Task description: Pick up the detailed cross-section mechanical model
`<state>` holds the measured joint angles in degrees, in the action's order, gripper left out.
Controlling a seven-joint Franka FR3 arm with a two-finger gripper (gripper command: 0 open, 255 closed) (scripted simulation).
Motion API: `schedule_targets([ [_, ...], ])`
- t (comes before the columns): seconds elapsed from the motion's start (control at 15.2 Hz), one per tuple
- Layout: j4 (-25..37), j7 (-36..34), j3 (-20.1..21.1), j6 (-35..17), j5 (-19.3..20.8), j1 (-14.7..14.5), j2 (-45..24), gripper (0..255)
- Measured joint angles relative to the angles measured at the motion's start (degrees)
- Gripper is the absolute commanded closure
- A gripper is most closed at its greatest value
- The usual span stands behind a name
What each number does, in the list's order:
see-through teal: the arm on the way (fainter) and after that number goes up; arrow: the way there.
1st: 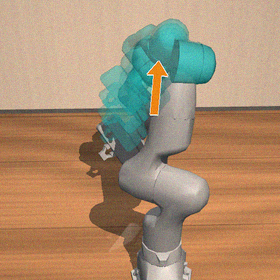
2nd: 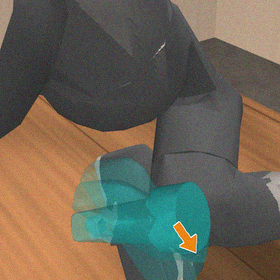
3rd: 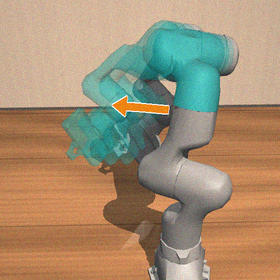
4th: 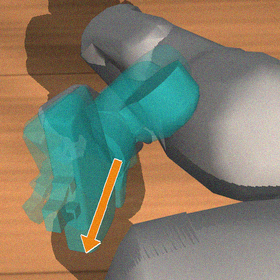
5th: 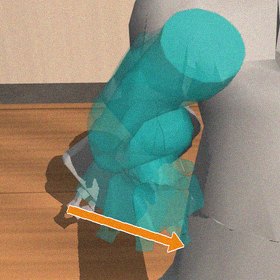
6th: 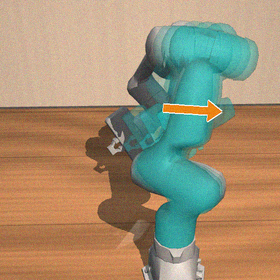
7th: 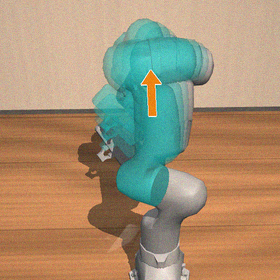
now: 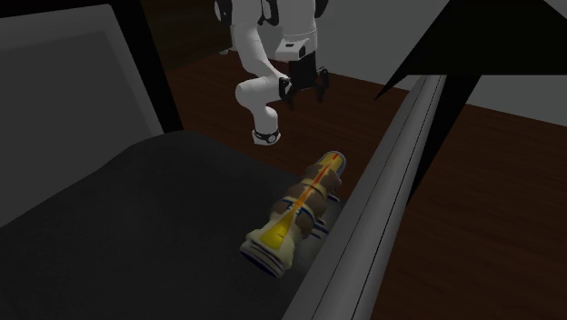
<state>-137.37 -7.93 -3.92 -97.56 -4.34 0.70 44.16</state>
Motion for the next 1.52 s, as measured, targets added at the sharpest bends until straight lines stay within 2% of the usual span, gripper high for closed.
schedule_targets([
  [0.26,3.4,-0.8,-1.6,-1.9,-1.9,0.3,-4.4,0],
  [0.73,12.9,-3.1,-6.6,-7.4,-9.7,0.7,-16.8,0],
  [1.25,26.1,-4.0,-13.3,-10.1,-21.6,1.2,-31.1,0],
  [1.52,34.3,-4.1,-16.8,-9.1,-28.9,2.2,-39.0,0],
])
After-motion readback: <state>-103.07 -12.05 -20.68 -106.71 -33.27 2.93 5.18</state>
